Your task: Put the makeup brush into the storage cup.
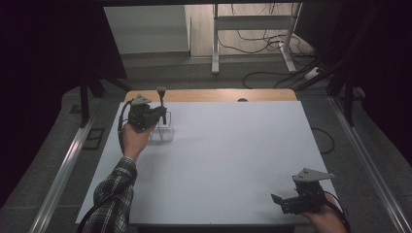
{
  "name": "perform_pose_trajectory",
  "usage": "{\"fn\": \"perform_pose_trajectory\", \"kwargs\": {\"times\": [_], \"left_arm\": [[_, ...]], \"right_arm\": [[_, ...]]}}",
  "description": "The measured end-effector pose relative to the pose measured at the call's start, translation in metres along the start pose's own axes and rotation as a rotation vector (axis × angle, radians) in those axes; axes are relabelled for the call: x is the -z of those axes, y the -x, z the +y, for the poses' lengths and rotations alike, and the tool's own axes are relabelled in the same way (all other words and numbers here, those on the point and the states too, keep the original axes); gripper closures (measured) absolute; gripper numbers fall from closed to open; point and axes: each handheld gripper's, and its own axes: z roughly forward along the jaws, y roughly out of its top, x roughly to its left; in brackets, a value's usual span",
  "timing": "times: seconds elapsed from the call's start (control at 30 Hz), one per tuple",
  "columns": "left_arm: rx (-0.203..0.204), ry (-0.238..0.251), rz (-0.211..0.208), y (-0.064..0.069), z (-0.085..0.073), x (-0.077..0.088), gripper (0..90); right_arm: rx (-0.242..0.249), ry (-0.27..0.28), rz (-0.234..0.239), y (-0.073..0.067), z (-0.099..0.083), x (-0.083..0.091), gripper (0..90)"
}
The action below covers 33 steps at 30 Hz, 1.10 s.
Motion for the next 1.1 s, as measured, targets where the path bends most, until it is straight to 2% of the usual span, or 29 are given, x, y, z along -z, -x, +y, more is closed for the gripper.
{"fn": "perform_pose_trajectory", "kwargs": {"times": [0.37, 1.1], "left_arm": [[0.004, -0.009, 0.012, 0.000, -0.012, -0.007, 78.9], [0.015, -0.046, 0.003, 0.001, -0.025, -0.016, 78.6]], "right_arm": [[0.005, -0.005, 0.001, 0.000, 0.000, 0.000, 0.0], [0.011, -0.015, 0.008, -0.002, 0.000, -0.002, 0.0]]}}
